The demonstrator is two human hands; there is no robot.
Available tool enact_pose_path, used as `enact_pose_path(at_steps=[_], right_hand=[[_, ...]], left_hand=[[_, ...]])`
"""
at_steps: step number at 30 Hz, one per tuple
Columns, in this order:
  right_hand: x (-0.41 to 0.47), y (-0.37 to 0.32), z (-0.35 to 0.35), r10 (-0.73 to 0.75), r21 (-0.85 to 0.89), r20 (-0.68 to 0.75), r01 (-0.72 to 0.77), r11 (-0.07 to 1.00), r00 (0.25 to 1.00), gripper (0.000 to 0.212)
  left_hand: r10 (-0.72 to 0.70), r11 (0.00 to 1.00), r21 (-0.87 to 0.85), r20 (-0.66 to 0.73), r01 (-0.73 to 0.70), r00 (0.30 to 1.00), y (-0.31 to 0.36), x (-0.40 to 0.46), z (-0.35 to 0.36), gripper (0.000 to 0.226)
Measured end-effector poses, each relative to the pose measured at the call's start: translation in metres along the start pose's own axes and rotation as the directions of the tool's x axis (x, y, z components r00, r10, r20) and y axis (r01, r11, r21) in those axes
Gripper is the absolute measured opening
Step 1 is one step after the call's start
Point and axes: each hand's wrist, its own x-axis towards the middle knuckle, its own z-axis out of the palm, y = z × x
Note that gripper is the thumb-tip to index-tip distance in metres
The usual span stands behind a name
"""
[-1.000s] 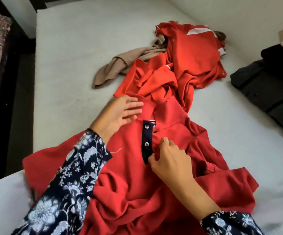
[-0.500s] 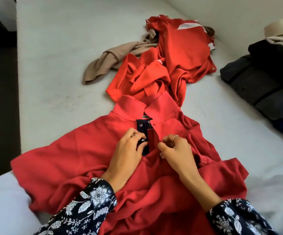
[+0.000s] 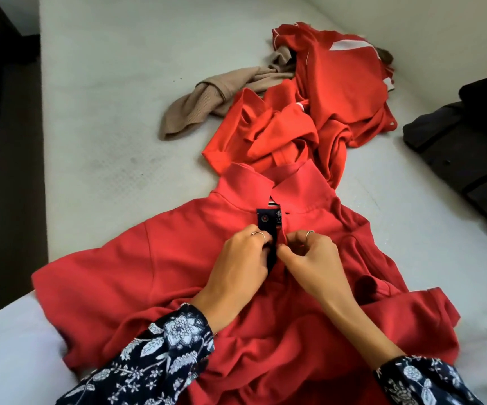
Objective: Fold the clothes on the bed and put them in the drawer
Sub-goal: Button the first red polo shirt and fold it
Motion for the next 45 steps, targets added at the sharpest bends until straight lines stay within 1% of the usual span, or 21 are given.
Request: enact_pose_path(at_steps=[3,5,9,12,14,16,19,22,24,26,28,30,33,34,37,39,40,42,45], right_hand=[[-0.004,0.000,0.001,-0.069,0.004,-0.021,0.069,0.998,0.997,0.006],[-0.007,0.000,0.001,-0.098,0.045,-0.033,0.100,0.994,0.995,0.005],[-0.013,0.002,0.002,-0.094,0.129,-0.065,0.102,0.986,0.993,0.006],[-0.014,0.004,0.005,-0.106,0.163,-0.071,0.116,0.980,0.992,0.010],[-0.014,0.007,0.006,-0.098,0.198,-0.071,0.111,0.974,0.993,0.008],[-0.014,0.010,0.005,-0.058,0.273,-0.057,0.072,0.959,0.997,0.017],[-0.007,0.010,0.003,0.009,0.356,0.035,-0.021,0.934,0.999,0.022],[-0.002,0.009,0.000,0.013,0.332,0.104,-0.047,0.942,0.995,0.024],[-0.002,0.008,0.000,-0.002,0.311,0.125,-0.037,0.950,0.992,0.021],[-0.004,0.008,0.002,-0.016,0.281,0.113,-0.017,0.959,0.993,0.021],[-0.006,0.008,0.004,-0.035,0.246,0.081,0.014,0.969,0.996,0.023],[-0.009,0.007,0.007,-0.068,0.207,0.049,0.056,0.977,0.997,0.021],[-0.013,0.008,0.011,-0.122,0.168,-0.005,0.122,0.978,0.992,0.015],[-0.015,0.008,0.012,-0.140,0.157,-0.019,0.141,0.977,0.990,0.016],[-0.017,0.007,0.013,-0.161,0.182,-0.037,0.165,0.969,0.986,0.015],[-0.018,0.006,0.013,-0.130,0.243,-0.027,0.132,0.961,0.991,0.011],[-0.017,0.006,0.013,-0.102,0.283,-0.014,0.101,0.954,0.995,0.009],[-0.015,0.006,0.013,-0.043,0.371,0.028,0.030,0.928,0.999,0.009],[-0.012,0.005,0.010,0.023,0.494,0.094,-0.066,0.867,0.995,0.008]], left_hand=[[-0.108,0.981,-0.169,-0.049,0.098,0.993,0.001,0.007,-0.010,0.014],[-0.146,0.964,-0.236,-0.069,0.126,0.987,0.006,0.007,-0.014,0.015],[-0.293,0.872,-0.412,-0.005,0.265,0.956,0.004,0.004,-0.015,0.028],[-0.350,0.816,-0.486,0.015,0.312,0.937,0.002,0.004,-0.010,0.034],[-0.371,0.799,-0.507,0.008,0.323,0.929,0.002,0.002,-0.005,0.035],[-0.377,0.786,-0.534,-0.017,0.310,0.926,0.004,-0.001,-0.002,0.035],[-0.388,0.764,-0.576,-0.053,0.290,0.920,0.005,-0.005,0.001,0.034],[-0.388,0.751,-0.603,-0.072,0.269,0.919,0.006,-0.007,0.001,0.037],[-0.375,0.754,-0.605,-0.079,0.255,0.924,0.007,-0.007,0.002,0.037],[-0.369,0.760,-0.602,-0.092,0.243,0.925,0.007,-0.008,0.003,0.033],[-0.382,0.746,-0.618,-0.090,0.249,0.920,0.009,-0.010,0.004,0.022],[-0.407,0.701,-0.661,-0.064,0.266,0.911,0.012,-0.011,0.006,0.015],[-0.447,0.665,-0.683,-0.039,0.303,0.894,0.012,-0.009,0.008,0.022],[-0.472,0.636,-0.702,-0.025,0.321,0.881,0.011,-0.007,0.009,0.023],[-0.537,0.482,-0.799,0.055,0.360,0.842,0.009,-0.004,0.008,0.022],[-0.552,0.380,-0.848,0.113,0.369,0.826,0.008,-0.003,0.007,0.024],[-0.552,0.348,-0.861,0.131,0.370,0.823,0.009,-0.003,0.006,0.026],[-0.546,0.316,-0.875,0.149,0.368,0.824,0.009,-0.002,0.005,0.030],[-0.519,0.311,-0.879,0.162,0.363,0.839,0.009,-0.001,0.005,0.034]])
